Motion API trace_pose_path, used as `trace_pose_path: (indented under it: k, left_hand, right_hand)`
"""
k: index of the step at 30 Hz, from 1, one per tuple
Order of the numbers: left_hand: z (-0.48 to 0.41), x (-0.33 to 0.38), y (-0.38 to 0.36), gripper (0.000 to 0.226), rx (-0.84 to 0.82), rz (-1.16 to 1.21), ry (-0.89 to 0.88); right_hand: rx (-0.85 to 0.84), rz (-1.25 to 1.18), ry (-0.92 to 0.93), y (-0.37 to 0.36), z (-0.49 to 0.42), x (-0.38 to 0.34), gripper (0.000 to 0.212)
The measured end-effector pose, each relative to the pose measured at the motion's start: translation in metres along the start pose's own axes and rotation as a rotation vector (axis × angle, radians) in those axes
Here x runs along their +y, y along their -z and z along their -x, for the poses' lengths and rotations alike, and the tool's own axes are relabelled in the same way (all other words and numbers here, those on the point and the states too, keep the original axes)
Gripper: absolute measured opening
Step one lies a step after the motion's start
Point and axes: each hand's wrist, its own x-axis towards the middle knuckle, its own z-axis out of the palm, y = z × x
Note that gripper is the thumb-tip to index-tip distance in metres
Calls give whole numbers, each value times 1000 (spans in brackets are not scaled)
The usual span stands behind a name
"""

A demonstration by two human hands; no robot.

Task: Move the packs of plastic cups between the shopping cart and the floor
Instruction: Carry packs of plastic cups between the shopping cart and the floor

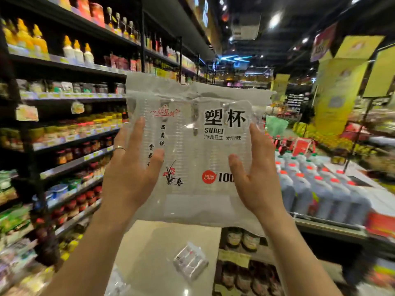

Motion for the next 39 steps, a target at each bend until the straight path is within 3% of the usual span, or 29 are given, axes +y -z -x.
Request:
trace_pose_path:
  k: [10, 21, 33, 39]
  left_hand:
    - [53, 203, -184, 71, -181, 137, -134]
    - [96, 375, -325, 68, -347, 356, -344]
    - [132, 525, -519, 76, -630, 698, -515]
    - [122, 593, -611, 68, -759, 825, -580]
  right_hand:
    - [87, 240, -129, 216, 10, 171, 68]
    - [226, 494, -307, 391, 34, 281, 67]
    - [405, 876, -553, 508, 56, 385, 73]
    - [490, 1043, -631, 535, 33, 443, 70]
